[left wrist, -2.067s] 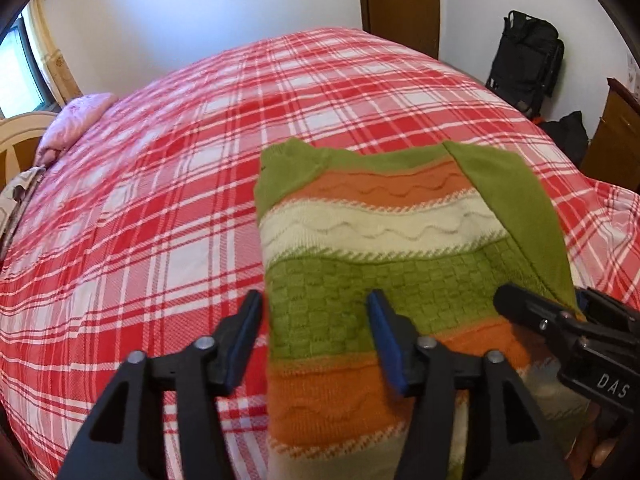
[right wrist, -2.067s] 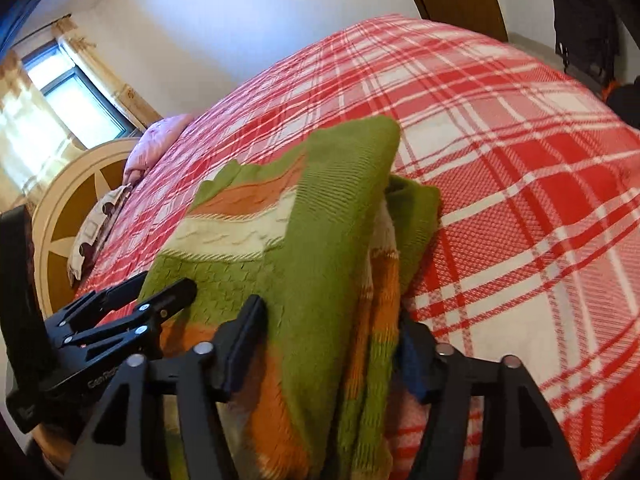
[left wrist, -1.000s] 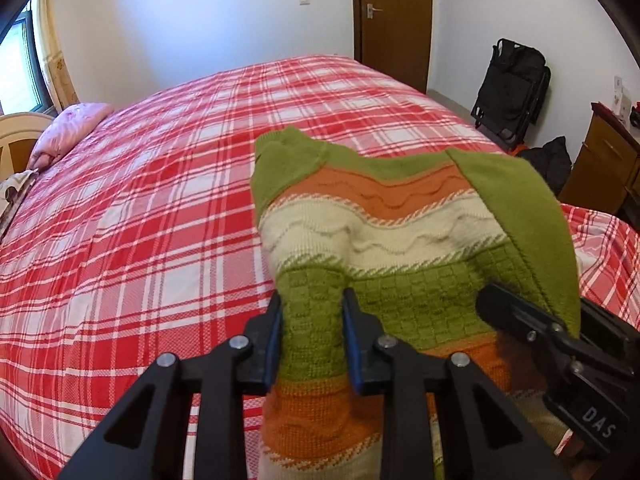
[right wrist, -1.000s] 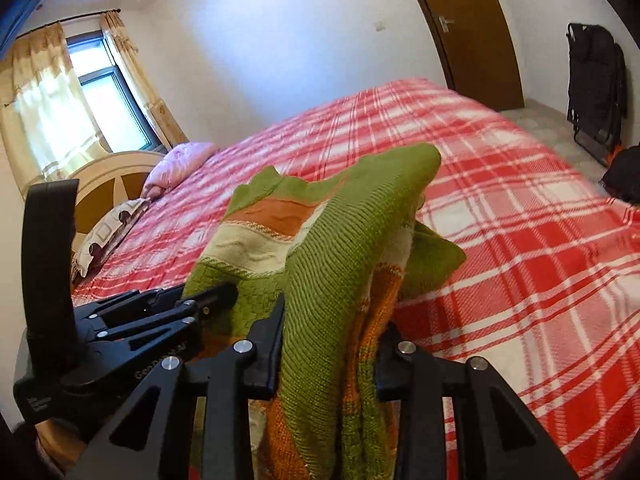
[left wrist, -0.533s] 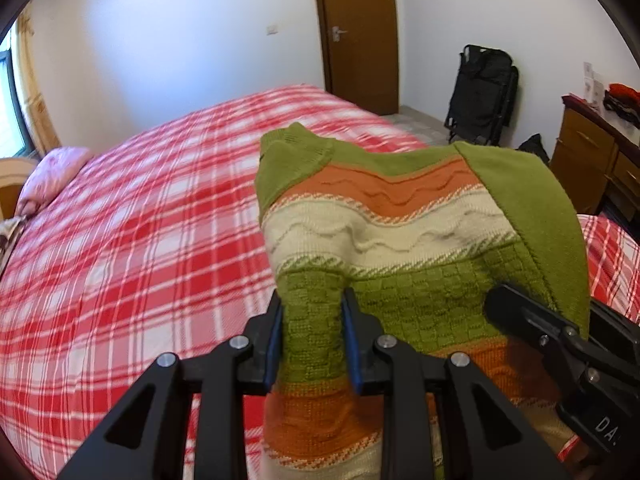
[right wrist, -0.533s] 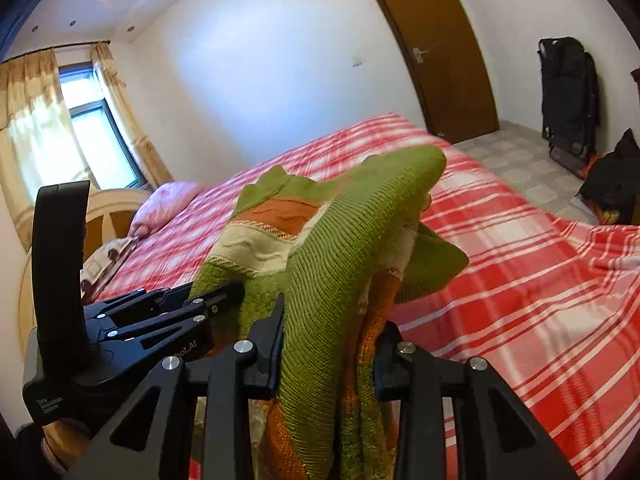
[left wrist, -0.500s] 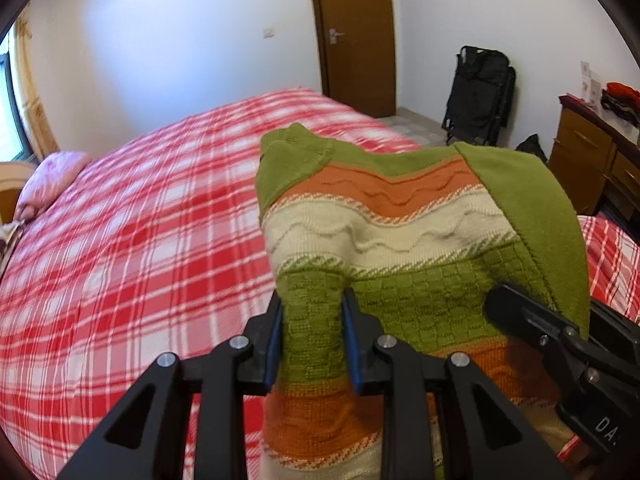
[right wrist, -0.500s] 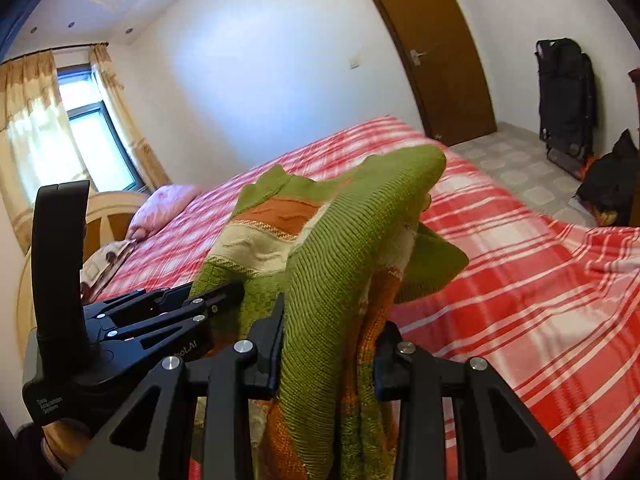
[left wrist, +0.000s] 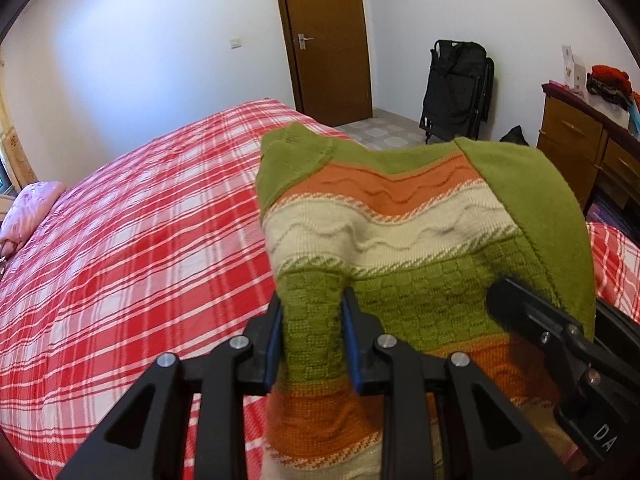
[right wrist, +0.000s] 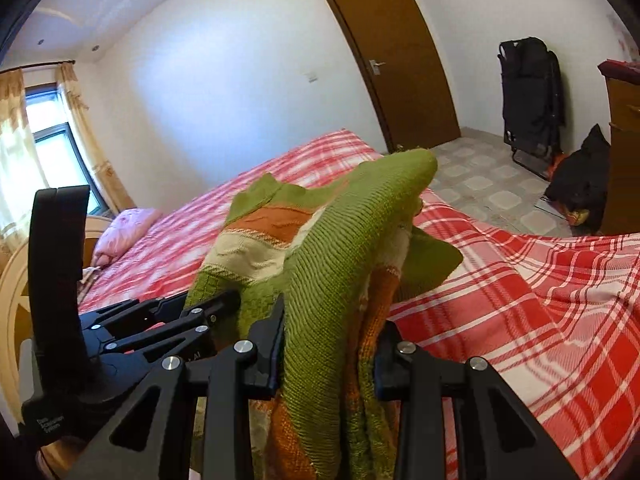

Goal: Fold small clothes

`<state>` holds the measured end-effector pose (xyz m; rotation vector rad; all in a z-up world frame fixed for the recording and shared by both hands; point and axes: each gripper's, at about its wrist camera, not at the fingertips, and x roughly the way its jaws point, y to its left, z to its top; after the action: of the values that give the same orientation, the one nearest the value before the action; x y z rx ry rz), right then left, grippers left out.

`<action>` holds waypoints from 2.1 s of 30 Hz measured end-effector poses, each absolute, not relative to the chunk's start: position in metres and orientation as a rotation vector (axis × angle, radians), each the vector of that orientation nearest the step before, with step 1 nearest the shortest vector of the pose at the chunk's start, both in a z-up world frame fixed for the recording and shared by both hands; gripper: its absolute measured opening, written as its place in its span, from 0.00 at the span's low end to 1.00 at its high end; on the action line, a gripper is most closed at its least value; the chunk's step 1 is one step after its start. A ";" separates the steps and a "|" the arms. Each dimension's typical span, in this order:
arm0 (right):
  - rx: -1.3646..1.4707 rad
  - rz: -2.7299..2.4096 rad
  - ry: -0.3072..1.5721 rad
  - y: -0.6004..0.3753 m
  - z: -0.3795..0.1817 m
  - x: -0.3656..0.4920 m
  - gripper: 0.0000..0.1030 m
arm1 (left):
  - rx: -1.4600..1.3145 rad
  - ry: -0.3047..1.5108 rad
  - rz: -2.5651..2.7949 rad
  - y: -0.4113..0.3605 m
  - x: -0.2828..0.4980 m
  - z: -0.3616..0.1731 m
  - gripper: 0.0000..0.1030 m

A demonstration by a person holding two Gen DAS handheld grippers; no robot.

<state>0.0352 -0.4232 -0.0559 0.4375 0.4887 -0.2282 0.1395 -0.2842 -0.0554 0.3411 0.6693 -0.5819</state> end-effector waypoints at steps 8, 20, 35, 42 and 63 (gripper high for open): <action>0.480 -0.291 0.556 -0.452 -0.091 0.056 0.33 | 0.368 0.721 -0.559 -0.318 0.157 -0.088 0.27; 0.474 -0.334 0.609 -0.459 -0.110 0.060 0.33 | 0.389 0.714 -0.549 -0.327 0.160 -0.101 0.27; 0.576 -0.311 0.661 -0.474 -0.126 0.059 0.43 | 0.276 0.855 -0.539 -0.297 0.177 -0.107 0.71; 0.373 -0.461 0.512 -0.452 -0.076 0.018 0.43 | 0.180 0.930 -0.529 -0.251 0.177 -0.109 0.94; 0.392 -0.345 0.660 -0.404 -0.092 0.029 0.37 | 0.332 0.841 -0.435 -0.247 0.148 -0.103 1.00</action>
<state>0.0289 -0.4037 -0.0922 0.3915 0.6601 -0.3446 0.1481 -0.2472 -0.1033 0.3315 0.8414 -0.4347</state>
